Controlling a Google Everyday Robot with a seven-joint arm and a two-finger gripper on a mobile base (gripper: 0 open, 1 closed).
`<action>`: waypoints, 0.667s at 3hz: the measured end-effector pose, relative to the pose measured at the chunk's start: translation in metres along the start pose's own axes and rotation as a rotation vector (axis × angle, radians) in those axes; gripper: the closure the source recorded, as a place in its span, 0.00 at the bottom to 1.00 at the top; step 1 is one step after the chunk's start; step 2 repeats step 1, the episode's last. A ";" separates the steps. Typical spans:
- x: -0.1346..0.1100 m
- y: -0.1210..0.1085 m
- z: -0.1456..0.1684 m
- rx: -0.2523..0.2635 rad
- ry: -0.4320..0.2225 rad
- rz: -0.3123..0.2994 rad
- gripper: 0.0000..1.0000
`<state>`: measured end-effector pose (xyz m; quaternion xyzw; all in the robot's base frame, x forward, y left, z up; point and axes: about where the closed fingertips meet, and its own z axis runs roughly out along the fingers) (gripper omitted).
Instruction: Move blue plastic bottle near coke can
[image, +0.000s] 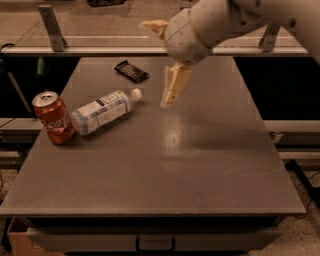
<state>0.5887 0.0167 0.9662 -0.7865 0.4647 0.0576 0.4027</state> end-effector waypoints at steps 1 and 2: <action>0.019 0.001 -0.073 0.188 -0.046 0.054 0.00; 0.019 0.001 -0.073 0.188 -0.046 0.054 0.00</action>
Offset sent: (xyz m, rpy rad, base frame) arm 0.0000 0.0000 0.0000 0.0000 0.0000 0.0000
